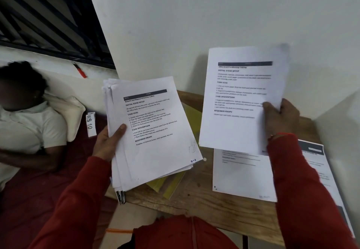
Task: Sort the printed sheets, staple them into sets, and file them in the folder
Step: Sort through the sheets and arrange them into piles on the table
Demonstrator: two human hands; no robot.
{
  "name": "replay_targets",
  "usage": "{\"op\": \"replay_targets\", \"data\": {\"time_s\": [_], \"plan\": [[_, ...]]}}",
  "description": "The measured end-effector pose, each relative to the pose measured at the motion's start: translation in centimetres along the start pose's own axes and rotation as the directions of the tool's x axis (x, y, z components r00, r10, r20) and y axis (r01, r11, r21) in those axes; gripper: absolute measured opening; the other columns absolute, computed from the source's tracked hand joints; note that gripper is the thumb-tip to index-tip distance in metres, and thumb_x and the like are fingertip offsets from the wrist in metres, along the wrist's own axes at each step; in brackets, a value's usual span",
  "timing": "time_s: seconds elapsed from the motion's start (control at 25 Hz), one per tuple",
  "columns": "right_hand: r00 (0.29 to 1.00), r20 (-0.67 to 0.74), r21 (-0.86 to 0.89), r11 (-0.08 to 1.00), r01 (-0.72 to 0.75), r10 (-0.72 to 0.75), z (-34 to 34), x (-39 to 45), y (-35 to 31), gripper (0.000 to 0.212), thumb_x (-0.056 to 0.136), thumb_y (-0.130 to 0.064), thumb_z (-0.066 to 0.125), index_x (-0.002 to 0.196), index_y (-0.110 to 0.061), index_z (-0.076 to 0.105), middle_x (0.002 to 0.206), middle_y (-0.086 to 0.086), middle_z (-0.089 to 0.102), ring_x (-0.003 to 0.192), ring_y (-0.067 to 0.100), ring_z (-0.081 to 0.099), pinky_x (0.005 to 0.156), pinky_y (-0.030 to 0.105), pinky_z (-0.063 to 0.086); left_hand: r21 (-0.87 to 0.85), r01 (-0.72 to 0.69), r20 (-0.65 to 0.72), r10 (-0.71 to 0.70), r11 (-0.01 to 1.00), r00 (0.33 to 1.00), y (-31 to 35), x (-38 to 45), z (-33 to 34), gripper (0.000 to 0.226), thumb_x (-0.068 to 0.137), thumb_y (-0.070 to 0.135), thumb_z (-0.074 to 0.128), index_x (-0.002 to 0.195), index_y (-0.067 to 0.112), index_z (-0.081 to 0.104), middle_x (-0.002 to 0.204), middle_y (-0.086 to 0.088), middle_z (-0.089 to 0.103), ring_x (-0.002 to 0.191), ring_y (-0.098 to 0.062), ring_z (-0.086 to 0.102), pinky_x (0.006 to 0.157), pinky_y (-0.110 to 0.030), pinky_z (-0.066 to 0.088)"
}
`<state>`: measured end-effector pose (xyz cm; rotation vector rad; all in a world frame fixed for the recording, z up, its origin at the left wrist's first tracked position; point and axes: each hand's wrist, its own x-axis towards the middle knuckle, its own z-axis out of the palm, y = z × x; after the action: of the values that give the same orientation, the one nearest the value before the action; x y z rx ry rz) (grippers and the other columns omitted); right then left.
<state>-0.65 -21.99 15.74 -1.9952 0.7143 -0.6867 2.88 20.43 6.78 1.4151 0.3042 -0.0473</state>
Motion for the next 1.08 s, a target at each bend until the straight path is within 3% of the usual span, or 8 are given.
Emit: {"op": "replay_targets", "data": {"time_s": [0.08,0.16,0.28,0.44,0.68,0.84,0.96,1.08], "plan": [[0.989,0.122,0.110,0.989,-0.099,0.085,-1.2,0.0,-0.2,0.016,0.087,-0.015,0.068,0.100,-0.006,0.069,0.094,0.010,0.069,0.069,0.005,0.060,0.058,0.007,0.045,-0.011,0.008,0.003,-0.008,1.000,1.000,-0.1,-0.3,1.2,0.026,0.092,0.018,0.062,0.118,0.010,0.062,0.114,-0.014,0.068,0.089,-0.021,0.068,0.077,-0.029,0.059],[0.939,0.315,0.185,0.962,-0.200,0.135,-0.2,-1.4,0.0,0.014,0.086,-0.015,0.071,0.099,-0.009,0.071,0.091,0.004,0.072,0.072,0.009,0.064,0.071,0.021,0.054,-0.023,0.028,0.039,-0.027,0.999,0.999,-0.2,-0.9,2.8,0.025,0.093,0.016,0.062,0.117,0.011,0.062,0.113,-0.015,0.068,0.091,-0.024,0.068,0.082,-0.036,0.059],[0.853,0.484,0.185,0.929,-0.320,0.198,2.9,-4.8,1.5,0.016,0.084,-0.009,0.072,0.099,-0.006,0.072,0.079,-0.006,0.074,0.072,0.011,0.066,0.072,0.028,0.054,-0.026,0.051,0.127,-0.047,0.998,0.991,-0.6,-2.2,5.6,0.019,0.090,0.019,0.066,0.109,0.015,0.065,0.110,-0.015,0.071,0.095,-0.030,0.068,0.086,-0.045,0.057],[0.859,0.470,0.076,0.960,-0.270,0.205,4.3,-7.7,4.3,0.017,0.081,-0.015,0.074,0.098,-0.011,0.072,0.092,0.001,0.073,0.082,0.016,0.068,0.076,0.030,0.054,-0.019,0.029,0.165,-0.026,0.999,0.986,-1.4,-4.5,9.4,0.014,0.096,0.020,0.056,0.106,0.018,0.065,0.095,0.004,0.075,0.084,-0.012,0.071,0.070,-0.025,0.058],[0.925,0.339,0.092,0.972,-0.214,0.172,1.6,-5.3,5.4,0.030,0.076,-0.013,0.079,0.099,-0.020,0.061,0.089,0.002,0.069,0.079,0.015,0.065,0.073,0.025,0.051,0.008,0.046,0.138,-0.047,0.999,0.989,-1.3,-5.3,9.2,0.012,0.095,0.023,0.058,0.102,0.019,0.066,0.090,0.004,0.075,0.079,-0.012,0.071,0.066,-0.025,0.058],[0.880,0.458,0.141,0.967,-0.210,0.124,1.7,-3.8,5.8,0.019,0.084,-0.010,0.073,0.100,-0.007,0.065,0.086,-0.005,0.066,0.064,-0.010,0.060,0.057,0.005,0.044,0.037,-0.017,0.067,0.014,0.999,0.998,-0.4,-5.0,6.9,0.010,0.095,0.018,0.057,0.101,0.019,0.064,0.086,0.003,0.073,0.074,-0.013,0.068,0.064,-0.024,0.058],[0.781,0.608,0.160,0.942,-0.296,0.143,2.3,-3.3,5.9,0.028,0.084,-0.011,0.072,0.111,-0.006,0.065,0.102,0.007,0.073,0.079,0.009,0.069,0.068,0.021,0.055,0.048,-0.042,-0.014,0.043,0.998,0.999,0.2,-5.0,4.8,0.011,0.095,0.015,0.056,0.103,0.017,0.064,0.079,0.007,0.074,0.068,-0.006,0.068,0.061,-0.019,0.056],[0.702,0.698,0.203,0.901,-0.384,0.142,2.6,-3.1,5.4,0.027,0.084,-0.006,0.071,0.110,-0.003,0.065,0.087,0.002,0.076,0.069,0.012,0.072,0.057,0.021,0.055,0.052,-0.045,-0.099,0.050,0.998,0.994,0.8,-4.8,2.3,0.018,0.094,0.020,0.060,0.111,0.014,0.064,0.091,0.001,0.074,0.075,-0.010,0.068,0.065,-0.020,0.057]]}}
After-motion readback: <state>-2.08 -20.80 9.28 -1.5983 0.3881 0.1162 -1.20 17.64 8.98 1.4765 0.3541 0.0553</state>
